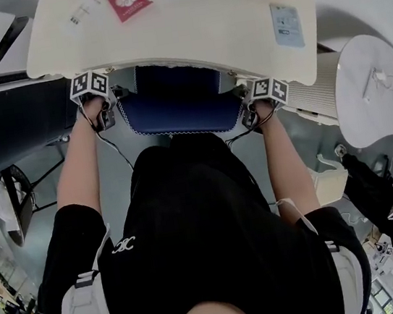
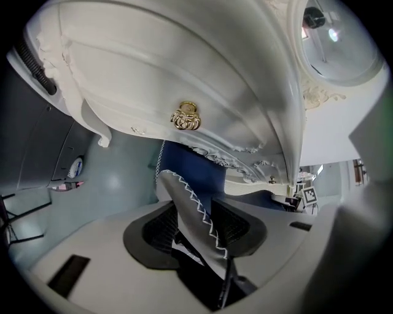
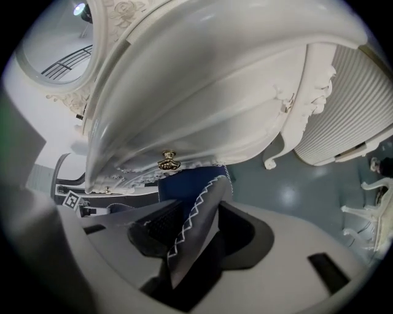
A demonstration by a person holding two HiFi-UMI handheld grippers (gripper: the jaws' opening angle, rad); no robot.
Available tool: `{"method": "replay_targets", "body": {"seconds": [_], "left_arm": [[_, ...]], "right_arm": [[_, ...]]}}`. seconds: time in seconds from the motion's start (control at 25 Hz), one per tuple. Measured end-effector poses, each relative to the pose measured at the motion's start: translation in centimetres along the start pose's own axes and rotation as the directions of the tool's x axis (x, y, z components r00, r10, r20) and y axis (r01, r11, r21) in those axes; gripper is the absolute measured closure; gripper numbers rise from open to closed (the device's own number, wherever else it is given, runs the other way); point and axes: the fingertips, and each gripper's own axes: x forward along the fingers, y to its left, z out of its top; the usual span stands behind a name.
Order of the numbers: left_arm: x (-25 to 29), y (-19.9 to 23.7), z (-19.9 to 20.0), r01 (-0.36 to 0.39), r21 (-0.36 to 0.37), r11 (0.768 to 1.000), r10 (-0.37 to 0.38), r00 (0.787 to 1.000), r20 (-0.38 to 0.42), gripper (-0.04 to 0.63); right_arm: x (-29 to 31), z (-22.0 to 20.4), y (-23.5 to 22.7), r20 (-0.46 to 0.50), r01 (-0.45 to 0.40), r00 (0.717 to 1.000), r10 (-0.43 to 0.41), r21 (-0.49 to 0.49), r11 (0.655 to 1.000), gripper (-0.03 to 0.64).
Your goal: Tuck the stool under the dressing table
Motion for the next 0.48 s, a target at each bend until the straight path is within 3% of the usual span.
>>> {"method": "replay_targets", "body": {"seconds": [0.12, 0.2, 0.28, 0.36, 0.4, 0.44, 0.48], "left_arm": [[-0.4, 0.0, 0.2, -0.063, 0.065, 0.996, 0.062, 0.998, 0.016, 0.423], [-1.4, -0.3, 0.8, -0.117, 0.14, 0.983, 0.108, 0.992, 0.066, 0.368], [-3.1, -1.2, 1.2, -0.166, 0.221, 0.961, 0.139, 0.981, 0.132, 0.354], [-4.9, -2.8, 1.2, -0.185, 0.275, 0.943, 0.135, 0.972, 0.193, 0.356], [-5.7, -3.7, 1.1, -0.183, 0.291, 0.939, 0.12, 0.968, 0.222, 0.358], [-6.6, -4.6, 0.9, -0.182, 0.299, 0.937, 0.107, 0.962, 0.252, 0.397], [-7.4, -5.3, 0.7, -0.188, 0.302, 0.934, 0.1, 0.953, 0.284, 0.479]], "right_arm": [[-1.8, 1.9, -0.4, 0.126, 0.093, 0.989, -0.082, -0.088, 0.992, 0.41], [-3.6, 3.0, 0.6, 0.212, 0.101, 0.975, -0.074, -0.119, 0.988, 0.41], [-5.8, 3.4, 2.5, 0.293, 0.083, 0.955, -0.036, -0.151, 0.985, 0.417], [-8.2, 3.2, 4.4, 0.37, 0.098, 0.929, -0.014, -0.209, 0.973, 0.563], [-9.3, 2.9, 5.3, 0.402, 0.114, 0.915, -0.008, -0.242, 0.963, 0.597], [-10.2, 2.7, 6.4, 0.429, 0.129, 0.903, 0.002, -0.277, 0.952, 0.606], [-11.0, 2.3, 7.6, 0.451, 0.139, 0.892, 0.018, -0.314, 0.939, 0.606]]}}
